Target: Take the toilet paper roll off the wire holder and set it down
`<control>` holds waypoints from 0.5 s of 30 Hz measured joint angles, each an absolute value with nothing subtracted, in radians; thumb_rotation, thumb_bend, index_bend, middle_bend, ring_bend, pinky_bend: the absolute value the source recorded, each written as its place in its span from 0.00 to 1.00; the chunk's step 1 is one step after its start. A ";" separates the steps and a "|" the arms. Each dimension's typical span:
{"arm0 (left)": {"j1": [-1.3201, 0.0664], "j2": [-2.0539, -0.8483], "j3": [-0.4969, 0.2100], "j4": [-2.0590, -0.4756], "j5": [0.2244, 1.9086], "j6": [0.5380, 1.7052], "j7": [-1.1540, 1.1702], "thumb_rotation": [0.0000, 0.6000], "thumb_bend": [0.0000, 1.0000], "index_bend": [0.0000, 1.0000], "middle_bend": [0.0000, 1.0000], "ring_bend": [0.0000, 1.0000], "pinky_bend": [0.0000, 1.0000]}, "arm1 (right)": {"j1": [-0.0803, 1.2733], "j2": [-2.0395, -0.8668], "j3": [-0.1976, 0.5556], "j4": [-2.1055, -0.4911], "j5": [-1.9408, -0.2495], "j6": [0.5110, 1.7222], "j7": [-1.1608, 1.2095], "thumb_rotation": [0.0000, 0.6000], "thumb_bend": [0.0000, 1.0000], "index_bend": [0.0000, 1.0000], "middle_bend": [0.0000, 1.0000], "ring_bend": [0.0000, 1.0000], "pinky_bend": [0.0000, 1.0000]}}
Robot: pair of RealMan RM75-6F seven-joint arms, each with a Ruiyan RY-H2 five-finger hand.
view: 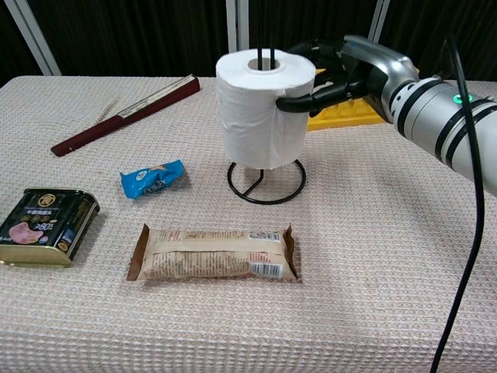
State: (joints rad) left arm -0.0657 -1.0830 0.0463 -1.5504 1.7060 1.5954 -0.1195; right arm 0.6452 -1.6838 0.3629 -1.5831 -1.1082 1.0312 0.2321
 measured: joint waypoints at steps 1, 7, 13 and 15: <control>-0.066 -1.084 0.047 -1.551 1.706 1.594 -0.117 1.00 0.11 0.11 0.06 0.06 0.22 | 0.640 -1.675 0.367 -1.604 -1.124 1.046 0.239 1.00 0.22 0.41 0.46 0.41 0.48; -0.067 -1.085 0.046 -1.556 1.704 1.590 -0.110 1.00 0.11 0.11 0.06 0.06 0.22 | 0.604 -1.629 0.412 -1.747 -1.240 1.174 0.317 1.00 0.23 0.41 0.45 0.41 0.48; -0.068 -1.087 0.048 -1.558 1.707 1.587 -0.104 1.00 0.11 0.11 0.06 0.06 0.22 | 0.566 -1.584 0.470 -1.878 -1.349 1.306 0.421 1.00 0.22 0.40 0.41 0.40 0.42; -0.069 -1.087 0.048 -1.559 1.707 1.585 -0.103 1.00 0.11 0.11 0.06 0.06 0.22 | 0.546 -1.555 0.476 -1.913 -1.385 1.336 0.452 1.00 0.22 0.40 0.41 0.40 0.42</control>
